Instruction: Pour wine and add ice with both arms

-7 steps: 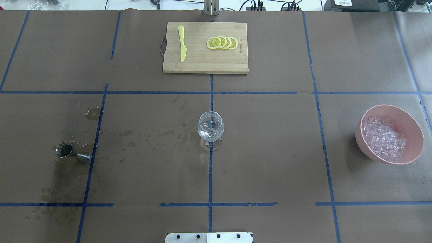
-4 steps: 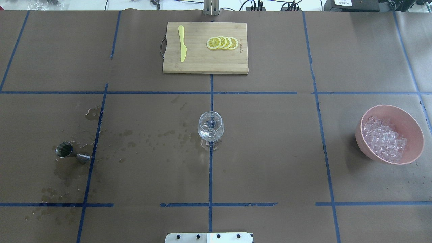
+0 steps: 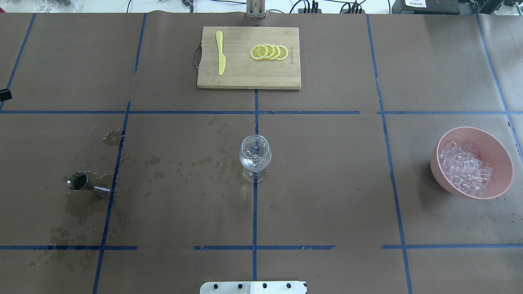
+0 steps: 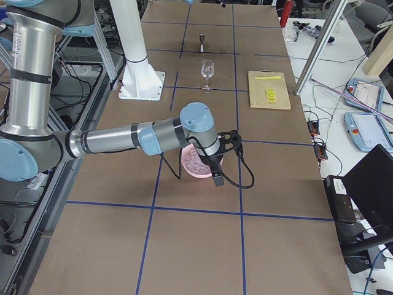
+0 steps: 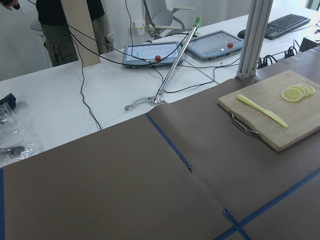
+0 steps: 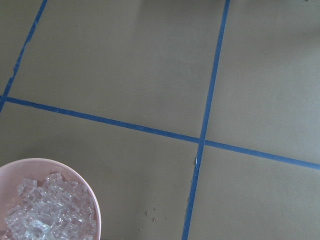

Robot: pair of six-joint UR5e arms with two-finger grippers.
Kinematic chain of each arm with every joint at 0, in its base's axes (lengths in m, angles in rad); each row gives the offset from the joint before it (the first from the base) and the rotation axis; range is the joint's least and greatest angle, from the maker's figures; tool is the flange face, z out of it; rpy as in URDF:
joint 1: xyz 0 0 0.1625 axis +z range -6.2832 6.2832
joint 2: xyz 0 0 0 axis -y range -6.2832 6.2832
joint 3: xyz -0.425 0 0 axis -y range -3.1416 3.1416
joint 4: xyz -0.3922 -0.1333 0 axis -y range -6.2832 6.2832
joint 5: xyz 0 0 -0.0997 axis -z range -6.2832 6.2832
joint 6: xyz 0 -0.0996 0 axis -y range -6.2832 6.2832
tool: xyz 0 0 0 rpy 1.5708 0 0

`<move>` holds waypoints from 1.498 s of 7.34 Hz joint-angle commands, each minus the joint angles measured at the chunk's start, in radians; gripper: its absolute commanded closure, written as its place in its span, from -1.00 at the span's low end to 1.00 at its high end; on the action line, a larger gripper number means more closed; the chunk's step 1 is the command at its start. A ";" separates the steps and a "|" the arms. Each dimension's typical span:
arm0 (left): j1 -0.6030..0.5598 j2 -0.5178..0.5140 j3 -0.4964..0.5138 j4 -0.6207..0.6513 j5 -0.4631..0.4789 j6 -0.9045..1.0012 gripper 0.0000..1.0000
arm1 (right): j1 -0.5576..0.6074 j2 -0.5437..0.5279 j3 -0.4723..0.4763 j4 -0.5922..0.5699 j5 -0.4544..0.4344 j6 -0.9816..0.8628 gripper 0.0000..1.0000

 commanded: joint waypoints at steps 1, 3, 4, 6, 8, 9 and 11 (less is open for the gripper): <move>0.266 0.032 -0.035 -0.035 0.357 -0.077 -1.00 | 0.000 0.000 -0.001 0.000 -0.002 0.001 -1.00; 0.523 0.035 -0.035 -0.042 0.696 -0.137 -1.00 | 0.000 0.000 -0.001 0.000 -0.004 0.001 -1.00; 0.640 0.035 -0.035 -0.044 0.865 -0.140 -1.00 | 0.000 0.000 -0.001 0.000 -0.004 0.001 -1.00; 0.806 0.040 -0.028 -0.044 1.058 -0.209 -1.00 | 0.000 -0.002 -0.003 0.000 -0.005 -0.001 -1.00; 0.929 0.038 0.044 -0.052 1.190 -0.286 -1.00 | 0.000 -0.003 -0.003 0.000 -0.005 -0.001 -1.00; 0.946 0.035 0.076 -0.052 1.215 -0.308 -1.00 | 0.000 -0.003 -0.003 0.000 -0.005 -0.001 -1.00; 0.983 0.024 0.101 -0.052 1.255 -0.324 -1.00 | 0.000 -0.003 -0.003 0.000 -0.005 -0.001 -1.00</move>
